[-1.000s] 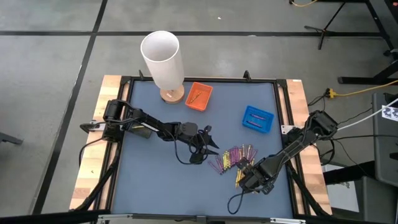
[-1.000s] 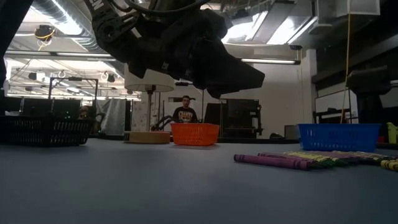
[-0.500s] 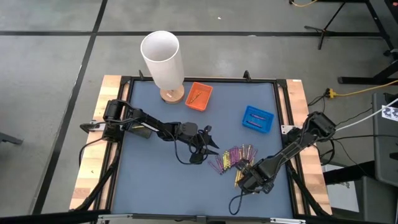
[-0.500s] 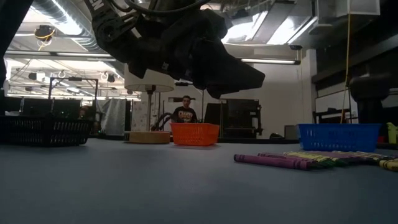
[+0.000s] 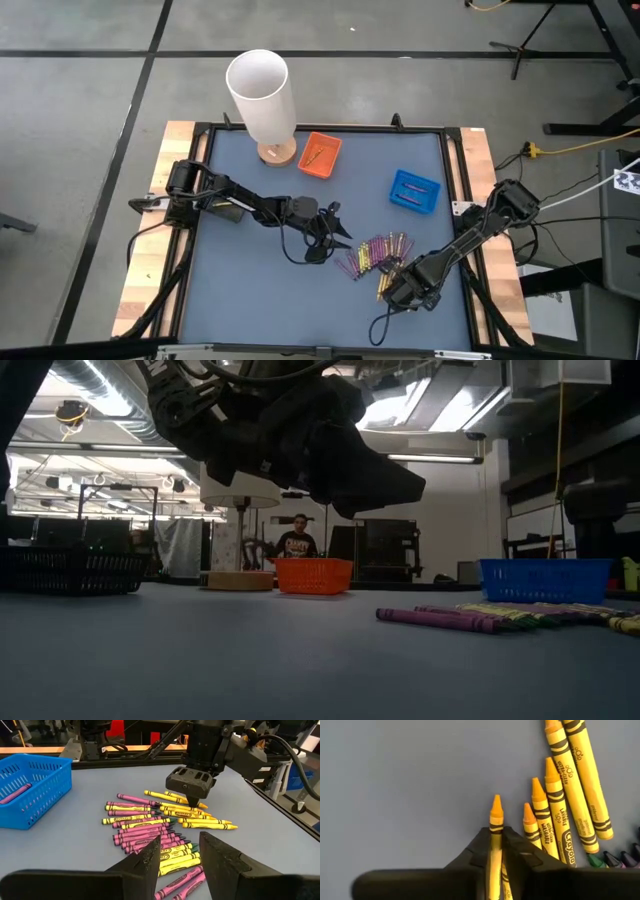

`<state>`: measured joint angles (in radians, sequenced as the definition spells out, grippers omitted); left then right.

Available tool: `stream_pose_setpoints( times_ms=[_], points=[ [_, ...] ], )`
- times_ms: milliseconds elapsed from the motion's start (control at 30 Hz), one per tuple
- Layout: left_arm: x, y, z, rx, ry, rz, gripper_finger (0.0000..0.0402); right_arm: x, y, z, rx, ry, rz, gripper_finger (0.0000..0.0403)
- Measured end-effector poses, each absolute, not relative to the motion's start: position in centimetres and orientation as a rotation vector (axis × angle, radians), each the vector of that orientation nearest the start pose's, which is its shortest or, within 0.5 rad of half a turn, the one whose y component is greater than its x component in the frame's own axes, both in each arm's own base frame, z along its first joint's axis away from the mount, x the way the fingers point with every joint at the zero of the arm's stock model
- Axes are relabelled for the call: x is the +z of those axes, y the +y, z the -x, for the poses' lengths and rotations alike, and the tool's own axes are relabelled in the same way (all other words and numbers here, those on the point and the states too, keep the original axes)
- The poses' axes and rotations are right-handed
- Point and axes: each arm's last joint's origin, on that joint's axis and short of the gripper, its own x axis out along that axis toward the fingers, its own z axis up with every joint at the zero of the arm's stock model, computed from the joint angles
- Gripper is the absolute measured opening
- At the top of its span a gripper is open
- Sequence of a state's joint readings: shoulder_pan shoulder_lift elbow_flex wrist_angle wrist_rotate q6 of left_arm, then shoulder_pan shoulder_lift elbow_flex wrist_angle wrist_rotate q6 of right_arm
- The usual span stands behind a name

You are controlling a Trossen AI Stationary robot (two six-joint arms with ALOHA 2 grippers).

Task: Sort crayons
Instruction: Put the yellow crayon into the orange basket

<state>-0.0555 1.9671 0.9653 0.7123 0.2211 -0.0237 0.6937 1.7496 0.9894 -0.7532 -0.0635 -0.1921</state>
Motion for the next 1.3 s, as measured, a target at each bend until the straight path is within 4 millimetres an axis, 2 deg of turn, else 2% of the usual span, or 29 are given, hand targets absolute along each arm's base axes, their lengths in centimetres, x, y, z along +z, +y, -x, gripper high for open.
stream_pose_setpoints(
  times_ms=[200,533,967,1167,1300],
  points=[
    [14.6,-2.8,-39.5,-0.271,0.293,0.047,0.0120,14.1,18.8,-22.3,0.749,1.418,0.627,0.0011],
    [14.6,-2.8,-39.6,-0.271,0.292,0.047,0.0120,14.2,18.8,-22.3,0.747,1.420,0.625,0.0027],
    [14.8,-2.8,-39.5,-0.273,0.279,0.046,0.0120,16.3,19.7,-23.6,0.714,1.374,0.648,0.0020],
    [17.2,-2.8,-39.0,-0.286,0.246,-0.008,0.0120,17.3,19.7,-24.5,0.615,1.310,0.721,0.0020],
    [19.7,-2.8,-38.0,-0.291,0.247,-0.045,0.0120,17.8,19.0,-25.4,0.536,1.289,0.780,0.0020]
  ],
)
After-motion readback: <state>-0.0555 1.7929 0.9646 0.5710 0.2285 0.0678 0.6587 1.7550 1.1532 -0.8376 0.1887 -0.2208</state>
